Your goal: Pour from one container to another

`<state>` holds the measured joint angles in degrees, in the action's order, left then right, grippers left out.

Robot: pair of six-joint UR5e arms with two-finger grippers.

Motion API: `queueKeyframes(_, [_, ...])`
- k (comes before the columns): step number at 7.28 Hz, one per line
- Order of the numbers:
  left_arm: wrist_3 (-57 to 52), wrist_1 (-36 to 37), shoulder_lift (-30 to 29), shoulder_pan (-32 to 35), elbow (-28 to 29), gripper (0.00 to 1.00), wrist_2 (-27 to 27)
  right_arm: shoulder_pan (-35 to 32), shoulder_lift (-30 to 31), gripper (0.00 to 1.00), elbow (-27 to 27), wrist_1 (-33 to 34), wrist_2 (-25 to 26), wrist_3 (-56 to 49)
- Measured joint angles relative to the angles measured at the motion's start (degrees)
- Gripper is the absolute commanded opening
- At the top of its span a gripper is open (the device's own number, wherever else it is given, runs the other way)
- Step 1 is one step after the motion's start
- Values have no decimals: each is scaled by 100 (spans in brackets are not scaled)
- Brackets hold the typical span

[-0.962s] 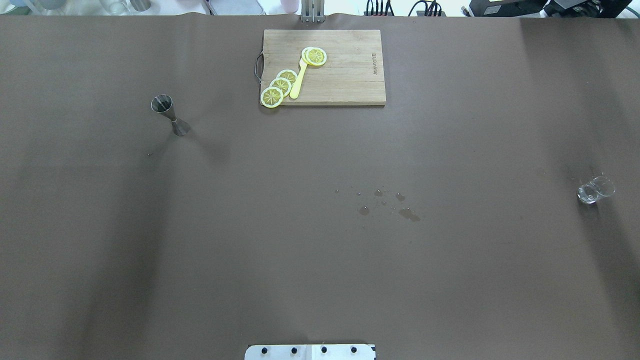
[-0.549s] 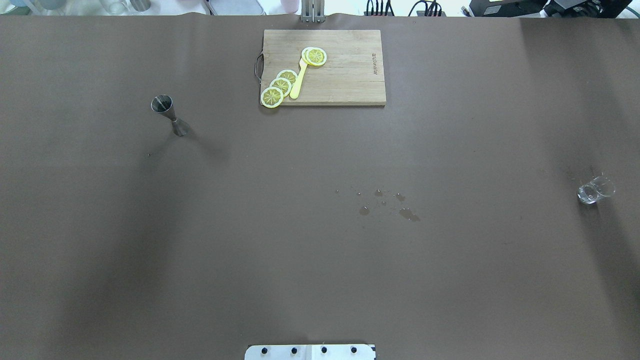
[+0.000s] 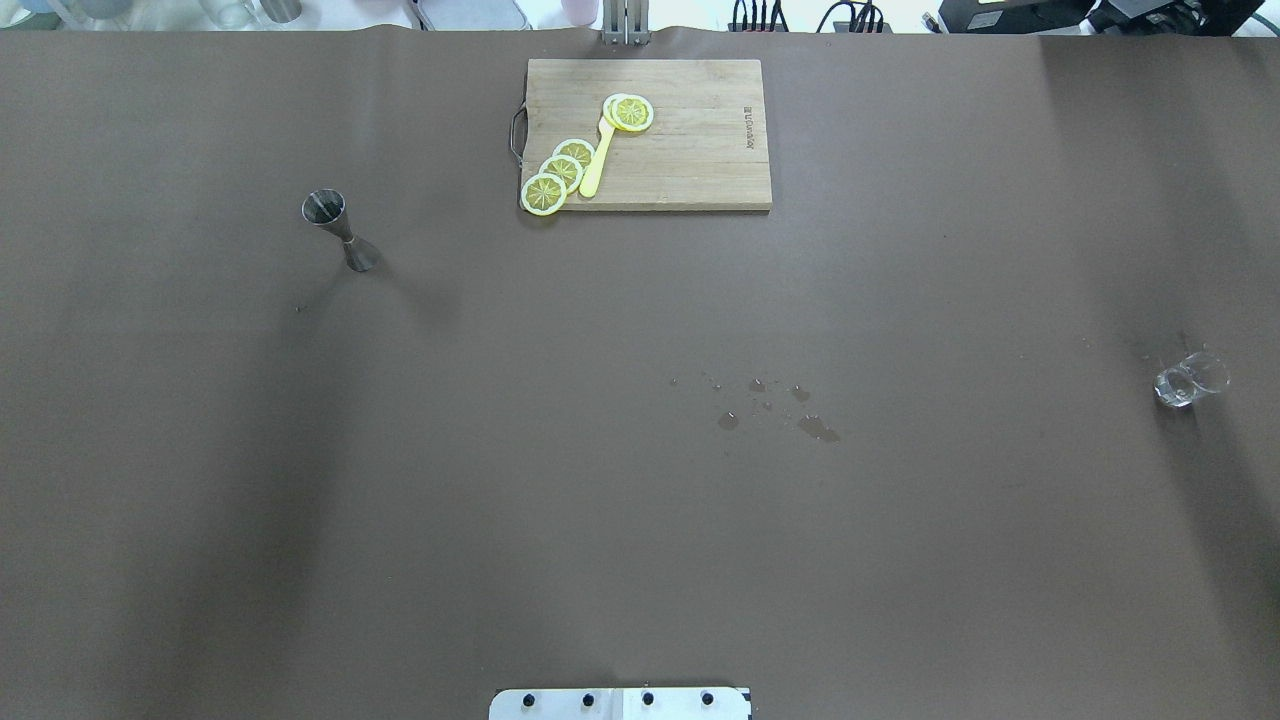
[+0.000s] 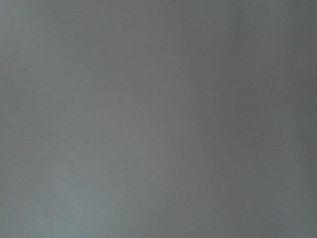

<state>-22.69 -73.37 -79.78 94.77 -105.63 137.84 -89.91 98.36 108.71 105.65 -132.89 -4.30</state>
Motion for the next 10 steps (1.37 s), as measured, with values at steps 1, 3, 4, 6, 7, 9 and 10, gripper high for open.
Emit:
queueKeyframes(1, [52,-372,263,0,39,98,-10,0,0,100,1,0,0,-3])
queueKeyframes(3, [785,-859,507,-13,185,98,-19,0,-6,100,1,0,0,-15])
queueKeyframes(4, [1090,-1109,502,-19,305,98,-19,0,-8,100,1,0,1,-22])
queueKeyframes(6, [1437,-1393,339,-27,540,98,-9,0,-10,100,1,-2,7,-26])
queueKeyframes(7, [1489,-1447,289,-28,579,98,-1,0,-10,100,1,-4,8,-26])
queueKeyframes(9, [1489,-1482,250,-29,589,98,1,0,-14,100,0,-5,14,-29])
queueKeyframes(10, [1483,-1486,246,-29,573,98,2,0,-14,100,-2,-4,16,-30])
